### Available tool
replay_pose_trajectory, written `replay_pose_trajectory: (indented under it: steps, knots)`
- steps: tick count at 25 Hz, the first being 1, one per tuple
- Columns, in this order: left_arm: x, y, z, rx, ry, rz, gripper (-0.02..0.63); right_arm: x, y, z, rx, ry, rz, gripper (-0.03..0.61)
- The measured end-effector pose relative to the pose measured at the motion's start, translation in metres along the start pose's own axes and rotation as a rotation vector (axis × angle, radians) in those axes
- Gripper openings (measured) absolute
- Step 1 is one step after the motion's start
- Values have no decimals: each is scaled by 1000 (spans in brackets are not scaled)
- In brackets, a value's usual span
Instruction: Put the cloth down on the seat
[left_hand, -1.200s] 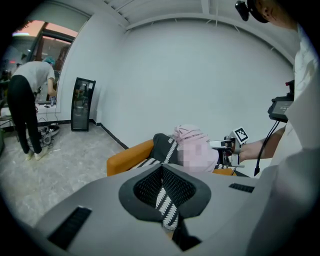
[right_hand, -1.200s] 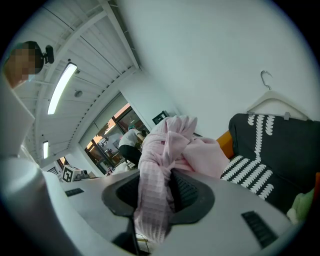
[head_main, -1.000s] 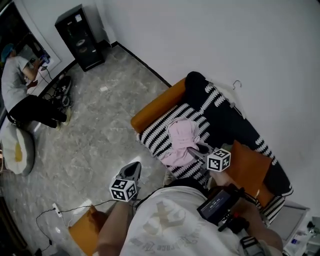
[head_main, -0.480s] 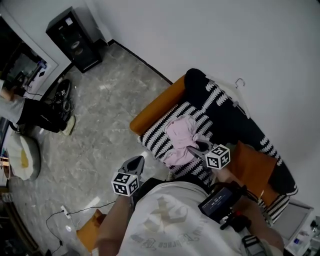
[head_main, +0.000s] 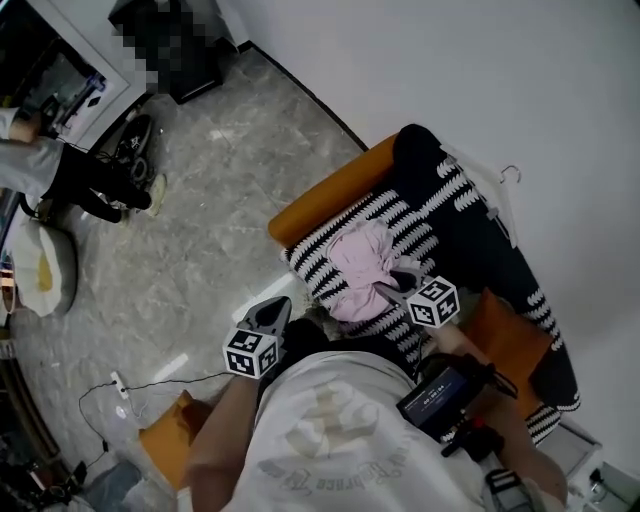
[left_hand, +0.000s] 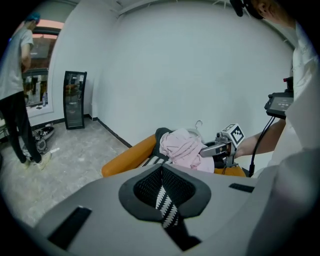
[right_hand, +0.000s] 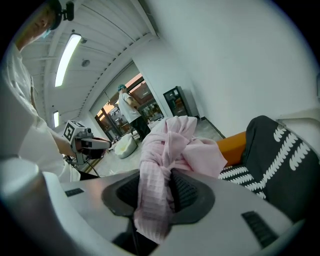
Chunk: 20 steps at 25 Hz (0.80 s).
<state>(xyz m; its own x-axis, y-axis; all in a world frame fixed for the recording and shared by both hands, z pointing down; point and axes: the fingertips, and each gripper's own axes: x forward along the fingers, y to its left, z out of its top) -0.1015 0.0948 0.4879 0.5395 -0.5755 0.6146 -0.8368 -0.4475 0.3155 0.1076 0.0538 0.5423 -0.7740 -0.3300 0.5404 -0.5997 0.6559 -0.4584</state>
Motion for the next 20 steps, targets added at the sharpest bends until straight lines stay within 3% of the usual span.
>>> replay_pose_trajectory:
  steps: [11,20]
  knots:
    - [34,29,25,4,27,-22,12,50,-9,-6,-11,142,50,155]
    - [53,51,3,-71,67,-5,12,93,-21,-33,-112,316,91,155]
